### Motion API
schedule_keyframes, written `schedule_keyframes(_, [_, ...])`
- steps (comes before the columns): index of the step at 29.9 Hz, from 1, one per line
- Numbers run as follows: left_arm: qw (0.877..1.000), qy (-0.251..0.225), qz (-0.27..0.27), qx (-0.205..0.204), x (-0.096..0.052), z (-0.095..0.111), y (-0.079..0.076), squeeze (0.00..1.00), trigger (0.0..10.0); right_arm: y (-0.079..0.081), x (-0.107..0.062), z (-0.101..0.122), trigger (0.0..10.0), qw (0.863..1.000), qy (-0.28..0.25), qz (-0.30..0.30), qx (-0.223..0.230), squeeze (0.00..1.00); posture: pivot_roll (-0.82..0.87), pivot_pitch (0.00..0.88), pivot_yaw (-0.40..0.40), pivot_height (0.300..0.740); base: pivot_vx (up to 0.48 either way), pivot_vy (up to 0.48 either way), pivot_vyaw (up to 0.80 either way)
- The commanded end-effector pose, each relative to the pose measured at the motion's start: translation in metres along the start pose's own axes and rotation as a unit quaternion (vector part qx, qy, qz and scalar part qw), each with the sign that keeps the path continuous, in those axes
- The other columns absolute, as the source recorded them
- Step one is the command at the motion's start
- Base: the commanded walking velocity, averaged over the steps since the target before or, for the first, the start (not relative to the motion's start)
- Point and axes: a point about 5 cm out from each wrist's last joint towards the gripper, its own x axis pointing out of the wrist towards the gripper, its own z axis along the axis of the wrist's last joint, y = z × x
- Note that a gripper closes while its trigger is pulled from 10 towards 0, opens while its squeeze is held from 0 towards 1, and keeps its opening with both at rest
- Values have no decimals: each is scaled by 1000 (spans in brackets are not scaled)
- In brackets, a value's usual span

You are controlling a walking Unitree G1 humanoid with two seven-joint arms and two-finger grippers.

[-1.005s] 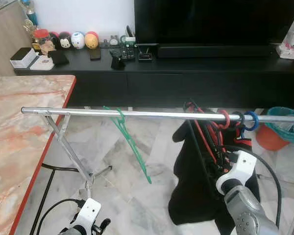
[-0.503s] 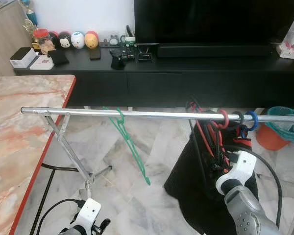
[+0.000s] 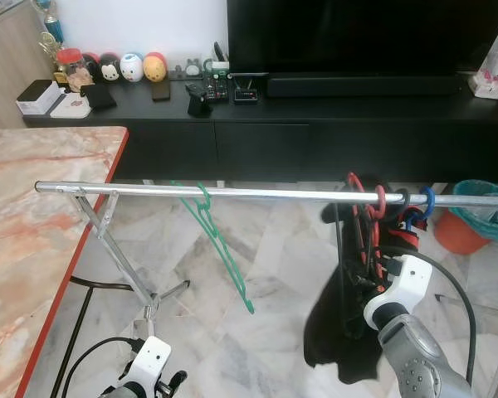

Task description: Hang hanger

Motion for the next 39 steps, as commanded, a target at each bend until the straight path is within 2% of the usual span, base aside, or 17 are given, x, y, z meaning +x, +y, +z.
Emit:
schedule_keyframes(1, [1000,14,1,6,-2,-5,2,0,10000,1,0,-2,0,1000,5,2,2,0,-9,62,17,740,0,0,0])
schedule_keyframes(8, [1000,13,1,5,-2,-5,2,0,10000,1,0,2,0,1000,-14,-4,3,0,-10,60,16,740,0,0,0])
schedule_keyframes(11, [1000,13,1,5,-2,-5,2,0,10000,2,0,11,0,999,-50,-8,-6,0,-10,60,16,740,0,0,0])
schedule_keyframes(14, [1000,14,2,5,-2,-6,2,0,10000,7,-1,24,0,993,-102,-2,-54,0,-10,60,16,740,0,0,0])
schedule_keyframes(15, [1000,14,1,5,-2,-6,2,0,10000,11,-1,24,10000,992,-107,9,-64,0,-10,60,16,740,0,0,0])
schedule_keyframes(20, [1000,15,1,7,-2,-6,2,0,10000,14,-2,22,10000,992,-116,16,-43,0,-7,61,16,740,0,0,0])
schedule_keyframes(24, [1000,15,-1,8,-2,-6,2,0,10000,9,0,1,10000,996,-57,5,-61,0,-9,60,16,740,0,0,0])
schedule_keyframes(29, [1000,15,-1,9,-2,-6,2,0,10000,3,-2,-7,10000,995,-27,-5,-95,0,-8,62,17,740,0,0,0])
schedule_keyframes(31, [1000,15,-1,10,-2,-6,2,0,10000,0,-3,-9,10000,996,-17,-10,-85,0,-12,62,17,740,0,0,0])
schedule_keyframes(39, [1000,16,-2,13,-2,-6,2,0,10000,1,-6,-5,10000,995,-34,-16,-88,0,-11,61,18,740,0,0,0])
